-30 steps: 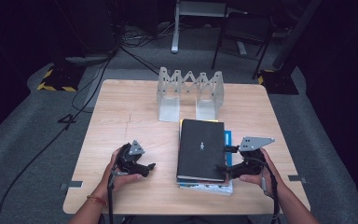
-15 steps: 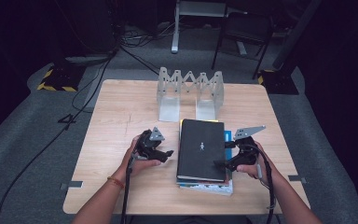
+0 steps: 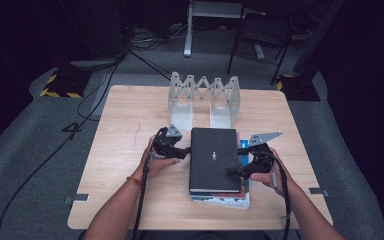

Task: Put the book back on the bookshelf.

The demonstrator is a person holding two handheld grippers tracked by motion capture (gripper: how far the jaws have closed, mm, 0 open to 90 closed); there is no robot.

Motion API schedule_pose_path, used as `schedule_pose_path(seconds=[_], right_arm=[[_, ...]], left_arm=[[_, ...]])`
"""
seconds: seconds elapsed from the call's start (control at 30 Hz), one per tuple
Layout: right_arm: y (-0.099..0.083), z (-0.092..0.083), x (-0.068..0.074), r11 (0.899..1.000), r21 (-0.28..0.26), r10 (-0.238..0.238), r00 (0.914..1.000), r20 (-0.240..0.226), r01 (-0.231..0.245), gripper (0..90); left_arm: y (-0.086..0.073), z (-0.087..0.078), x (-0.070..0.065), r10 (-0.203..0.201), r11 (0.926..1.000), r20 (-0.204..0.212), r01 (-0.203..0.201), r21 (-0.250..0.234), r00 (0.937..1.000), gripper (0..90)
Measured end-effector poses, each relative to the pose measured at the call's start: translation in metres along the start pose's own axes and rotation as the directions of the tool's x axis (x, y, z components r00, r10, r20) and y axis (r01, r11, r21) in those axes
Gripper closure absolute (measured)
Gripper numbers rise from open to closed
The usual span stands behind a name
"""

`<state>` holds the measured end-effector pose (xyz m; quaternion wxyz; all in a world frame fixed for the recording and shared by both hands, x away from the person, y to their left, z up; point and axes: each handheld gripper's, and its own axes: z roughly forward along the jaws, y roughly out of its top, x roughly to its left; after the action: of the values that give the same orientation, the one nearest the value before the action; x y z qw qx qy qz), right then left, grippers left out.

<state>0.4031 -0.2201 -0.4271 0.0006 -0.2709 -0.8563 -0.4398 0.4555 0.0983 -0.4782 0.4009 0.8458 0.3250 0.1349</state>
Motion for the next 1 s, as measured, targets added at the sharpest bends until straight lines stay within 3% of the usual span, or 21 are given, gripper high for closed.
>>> schedule_pose_path(seconds=[0.23,0.37,0.43,0.63,0.7,0.77,0.87,0.9,1.0], right_arm=[[0.006,0.003,-0.002,1.0,0.006,-0.021,0.9997,-0.008,0.021,7.7],[0.007,0.003,-0.001,0.999,-0.008,-0.048,0.9989,-0.001,0.048,8.3],[0.008,0.003,0.0,0.998,-0.017,-0.058,0.9983,0.002,0.058,8.5],[0.01,0.005,-0.001,0.997,-0.027,-0.068,0.9977,0.002,0.068,9.3],[0.011,0.004,0.0,0.996,-0.027,-0.081,0.9967,0.008,0.081,9.4],[0.013,0.004,0.002,0.995,-0.022,-0.096,0.9952,0.018,0.096,9.5],[0.016,0.004,0.003,0.994,-0.019,-0.11,0.9935,0.03,0.111,9.6],[0.017,0.004,0.003,0.992,-0.019,-0.121,0.9919,0.04,0.121,9.7],[0.02,0.0,0.007,0.986,-0.036,-0.16,0.9838,0.08,0.164,11.5]], left_arm=[[0.006,0.006,0.007,0.019,0.9997,0.001,-0.019,0.016,0.9998,39.1],[0.008,0.009,0.013,0.027,0.9996,0.021,-0.027,0.008,0.9994,46.4],[0.007,0.013,0.022,-0.011,0.9999,0.067,0.011,-0.002,0.9977,46.7],[0.011,0.017,0.034,-0.071,0.9973,0.057,0.072,-0.014,0.9958,45.8],[0.013,0.016,0.037,-0.077,0.9967,0.074,0.079,-0.017,0.9943,46.7],[0.017,0.014,0.038,-0.056,0.9982,0.107,0.058,-0.017,0.9927,53.7],[0.022,0.011,0.04,-0.057,0.9979,0.125,0.06,-0.023,0.9905,59.7],[0.026,0.009,0.04,-0.039,0.9983,0.118,0.044,-0.039,0.9922,63.5],[0.038,0.002,0.039,-0.055,0.9933,0.139,0.068,-0.093,0.9887,70.9]])
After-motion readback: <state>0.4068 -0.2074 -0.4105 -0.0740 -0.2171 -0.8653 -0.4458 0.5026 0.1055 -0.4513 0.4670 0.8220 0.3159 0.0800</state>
